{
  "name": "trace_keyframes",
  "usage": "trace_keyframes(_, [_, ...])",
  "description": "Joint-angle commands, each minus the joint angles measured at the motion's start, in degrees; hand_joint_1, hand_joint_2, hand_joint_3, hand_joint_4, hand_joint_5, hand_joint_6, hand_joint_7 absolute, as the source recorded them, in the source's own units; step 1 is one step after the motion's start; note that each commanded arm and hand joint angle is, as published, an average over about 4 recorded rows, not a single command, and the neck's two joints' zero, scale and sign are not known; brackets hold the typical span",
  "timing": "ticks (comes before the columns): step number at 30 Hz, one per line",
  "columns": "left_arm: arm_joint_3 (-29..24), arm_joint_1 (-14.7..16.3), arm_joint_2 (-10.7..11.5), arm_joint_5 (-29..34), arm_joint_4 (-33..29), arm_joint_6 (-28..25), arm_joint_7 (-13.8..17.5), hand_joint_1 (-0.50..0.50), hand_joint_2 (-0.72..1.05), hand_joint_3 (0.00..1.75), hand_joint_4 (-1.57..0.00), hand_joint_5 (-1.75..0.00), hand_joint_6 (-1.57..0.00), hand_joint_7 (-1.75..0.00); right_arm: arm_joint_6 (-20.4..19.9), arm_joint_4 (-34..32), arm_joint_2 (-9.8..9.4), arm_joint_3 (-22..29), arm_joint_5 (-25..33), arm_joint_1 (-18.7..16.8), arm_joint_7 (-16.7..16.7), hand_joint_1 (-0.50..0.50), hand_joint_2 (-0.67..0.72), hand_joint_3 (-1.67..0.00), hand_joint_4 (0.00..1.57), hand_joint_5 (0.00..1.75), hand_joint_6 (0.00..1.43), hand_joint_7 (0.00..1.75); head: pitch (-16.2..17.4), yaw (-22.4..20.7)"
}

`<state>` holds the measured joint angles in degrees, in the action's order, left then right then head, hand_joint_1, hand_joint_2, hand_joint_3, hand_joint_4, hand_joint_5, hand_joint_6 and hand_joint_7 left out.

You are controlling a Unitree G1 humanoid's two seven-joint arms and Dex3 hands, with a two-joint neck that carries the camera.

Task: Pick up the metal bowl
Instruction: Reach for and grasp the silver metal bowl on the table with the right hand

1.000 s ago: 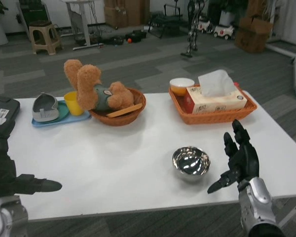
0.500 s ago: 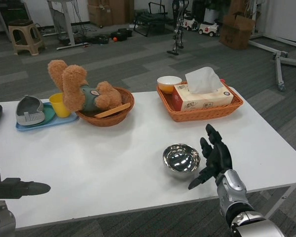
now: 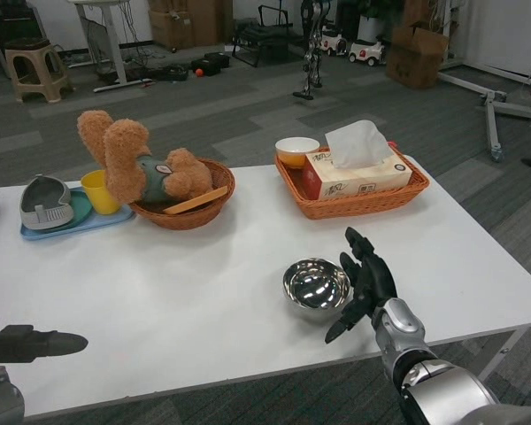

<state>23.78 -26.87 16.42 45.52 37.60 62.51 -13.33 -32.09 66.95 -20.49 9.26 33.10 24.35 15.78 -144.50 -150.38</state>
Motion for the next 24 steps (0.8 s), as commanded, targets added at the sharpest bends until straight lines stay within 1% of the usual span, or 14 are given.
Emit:
trace_keyframes(1, [0.2, -0.1, 0.2, -0.2, -0.1, 0.3, -0.1, -0.50, -0.72, 0.00, -0.90, -1.13, 0.00, -0.02, 0.1, 1.4, -0.61, -0.8, 0.1, 0.7, -0.5, -0.42, 0.72, 0.00, 0.00, 0.10, 0.00, 0.14, -0.1, 0.3])
trace_keyframes(5, [0.2, 0.1, 0.2, -0.2, -0.2, 0.3, -0.1, -0.50, -0.72, 0.00, -0.90, -1.13, 0.00, 0.00, 0.1, 2.5, -0.69, -2.0, 0.3, 1.0, -0.6, -0.42, 0.72, 0.00, 0.00, 0.10, 0.00, 0.14, -0.2, 0.6])
trace_keyframes(11, [0.1, 0.8, 0.2, -0.2, -0.4, 0.3, -0.1, -0.50, -0.72, 0.00, -0.90, -1.13, 0.00, 0.00, 0.1, 4.1, -0.67, -2.1, 1.0, 1.0, -1.0, -0.42, 0.72, 0.00, 0.00, 0.10, 0.00, 0.14, -0.6, 1.0])
trace_keyframes(15, [0.0, 1.1, 0.2, -0.2, -0.6, 0.3, -0.1, -0.50, -0.72, 0.00, -0.90, -1.13, 0.00, -0.03, -1.3, 4.0, -0.61, -1.5, 2.0, 0.9, -1.2, -0.42, 0.72, 0.00, 0.00, 0.19, 0.00, 0.14, -0.6, 1.1])
trace_keyframes(19, [0.1, 1.1, 0.2, -0.2, -0.7, 0.3, -0.1, -0.50, -0.72, 0.00, -0.90, -1.13, 0.00, -0.02, -2.4, 3.5, -0.72, -1.6, 2.3, 0.7, -1.4, -0.42, 0.72, 0.00, 0.00, 0.19, 0.00, 0.14, -0.7, 1.3])
trace_keyframes(21, [0.1, 1.1, 0.2, -0.2, -0.7, 0.3, -0.1, -0.50, -0.72, 0.00, -0.90, -1.08, 0.00, -0.05, -2.5, 3.6, -0.83, -1.8, 1.8, 0.6, -1.7, -0.42, 0.72, 0.00, 0.00, 0.19, 0.00, 0.14, -0.7, 1.4])
trace_keyframes(24, [0.2, 1.2, 0.2, -0.2, -0.7, 0.3, -0.1, -0.50, -0.72, 0.00, -0.90, -1.03, 0.00, -0.02, -2.5, 4.6, -0.78, -2.8, 1.0, 0.9, -2.7, -0.42, 0.72, 0.00, 0.00, 0.19, 0.00, 0.14, -0.7, 1.3])
